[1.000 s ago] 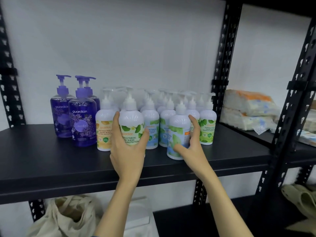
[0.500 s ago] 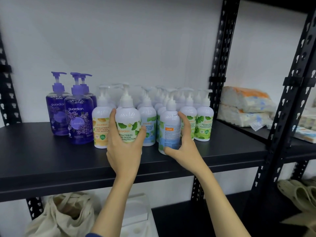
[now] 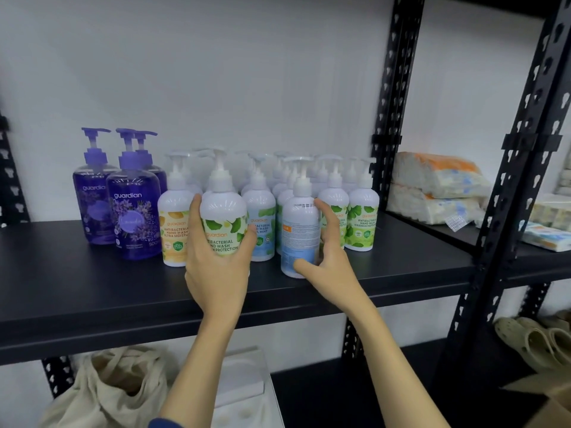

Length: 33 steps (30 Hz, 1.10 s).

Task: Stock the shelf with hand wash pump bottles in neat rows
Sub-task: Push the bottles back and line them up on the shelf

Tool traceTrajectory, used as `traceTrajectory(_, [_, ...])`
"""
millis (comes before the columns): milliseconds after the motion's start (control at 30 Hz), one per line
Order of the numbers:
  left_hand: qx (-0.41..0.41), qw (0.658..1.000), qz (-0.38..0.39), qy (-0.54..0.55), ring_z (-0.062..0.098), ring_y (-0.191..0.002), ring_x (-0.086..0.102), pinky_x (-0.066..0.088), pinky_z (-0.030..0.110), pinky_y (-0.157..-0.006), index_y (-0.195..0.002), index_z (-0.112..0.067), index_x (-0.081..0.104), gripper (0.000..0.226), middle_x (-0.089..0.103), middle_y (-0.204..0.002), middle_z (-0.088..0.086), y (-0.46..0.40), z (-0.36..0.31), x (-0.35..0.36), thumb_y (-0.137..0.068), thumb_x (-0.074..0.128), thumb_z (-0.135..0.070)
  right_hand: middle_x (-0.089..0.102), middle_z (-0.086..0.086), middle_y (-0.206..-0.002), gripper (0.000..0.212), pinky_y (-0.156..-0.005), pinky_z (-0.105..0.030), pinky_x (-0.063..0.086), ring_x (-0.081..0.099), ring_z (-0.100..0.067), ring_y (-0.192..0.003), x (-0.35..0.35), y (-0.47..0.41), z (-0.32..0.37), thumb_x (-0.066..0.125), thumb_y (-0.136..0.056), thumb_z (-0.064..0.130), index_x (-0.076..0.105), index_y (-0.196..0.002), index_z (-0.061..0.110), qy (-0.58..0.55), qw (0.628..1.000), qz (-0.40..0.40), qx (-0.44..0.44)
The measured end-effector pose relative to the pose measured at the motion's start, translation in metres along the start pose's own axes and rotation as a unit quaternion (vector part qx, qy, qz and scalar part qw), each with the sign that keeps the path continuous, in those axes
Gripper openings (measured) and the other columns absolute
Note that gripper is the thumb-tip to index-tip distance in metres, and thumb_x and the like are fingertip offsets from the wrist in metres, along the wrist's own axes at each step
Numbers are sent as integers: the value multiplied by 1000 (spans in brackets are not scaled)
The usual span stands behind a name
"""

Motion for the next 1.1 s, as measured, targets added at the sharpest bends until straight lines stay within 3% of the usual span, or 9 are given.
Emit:
traceTrajectory(67, [1, 1000, -1, -1, 19, -112, 55, 42, 31, -77, -141, -41, 29, 80, 52, -135, -8, 0, 0, 0, -74, 71, -45, 37, 3, -140, 93, -81, -17, 51, 51, -3, -114, -2, 1, 0, 68, -72, -4, 22, -138, 44, 7, 1000, -11, -5])
traceTrajectory(200, [0, 1000, -5, -2, 18, -111, 56, 44, 34, -78, -140, -43, 28, 79, 53, -134, -8, -1, 2, 0, -74, 71, -47, 31, 8, -141, 106, -99, -36, 48, 44, -8, -124, 0, 2, -5, 83, -64, 24, 15, -140, 53, 50, 998, -27, 12])
traceTrajectory(367, [4, 1000, -10, -8, 19, -114, 55, 46, 37, -81, -141, -41, 29, 79, 52, -135, -7, -1, 1, -1, -74, 71, -46, 35, 13, -144, 104, -86, -14, 48, 49, 2, -120, 9, 2, -2, 71, -76, 0, 9, -143, 50, 3, 997, 77, 13])
traceTrajectory(533, [8, 1000, -11, -13, 19, -114, 55, 48, 40, -83, -141, -41, 29, 80, 52, -134, -7, -1, 0, -1, -74, 72, -47, 39, 11, -137, 99, -97, -30, 49, 46, -1, -120, 0, 5, -1, 80, -72, 13, 21, -140, 55, 43, 999, 0, 1])
traceTrajectory(633, [9, 1000, -10, -12, 18, -115, 54, 46, 37, -82, -141, -41, 29, 80, 51, -136, -7, -1, 0, 0, -74, 71, -48, 32, 10, -125, 101, -93, -13, 44, 42, 8, -114, -2, 7, -1, 83, -68, 22, 20, -139, 56, 73, 996, -45, 0])
traceTrajectory(700, [10, 1000, -8, -14, 18, -116, 53, 45, 37, -82, -142, -40, 29, 80, 50, -137, -7, -1, 0, 0, -74, 70, -49, 29, 9, -129, 100, -89, -4, 40, 38, 13, -115, 1, 6, 0, 80, -72, 19, 17, -141, 53, 63, 998, -23, -1])
traceTrajectory(833, [8, 1000, -7, -16, 19, -115, 54, 45, 37, -81, -142, -41, 28, 80, 50, -136, -7, -1, 0, 1, -74, 70, -48, 31, 15, -147, 96, -94, -21, 49, 49, -4, -122, 9, 4, 1, 68, -76, 4, 16, -144, 47, 14, 999, 51, 1])
traceTrajectory(1000, [5, 1000, -7, -17, 19, -114, 54, 47, 39, -82, -140, -43, 28, 79, 51, -135, -8, -1, 1, 0, -74, 71, -50, 35, 12, -125, 96, -87, -18, 49, 48, 5, -109, -2, 8, 1, 69, -72, 8, 21, -137, 59, 63, 998, -31, 7])
traceTrajectory(1100, [3, 1000, -7, -16, 19, -113, 54, 49, 42, -83, -140, -44, 27, 79, 51, -134, -8, -1, 1, -1, -74, 70, -52, 27, 1, -115, 95, -88, -36, 51, 48, -20, -105, -4, 9, 5, 66, -68, 20, 12, -132, 67, 146, 986, -75, 16])
Point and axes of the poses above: each hand's wrist, its own y-axis away from the middle knuckle, its own x-axis out of the palm, z = x × y, the point moved 10 cm from there along -y, towards the middle knuckle
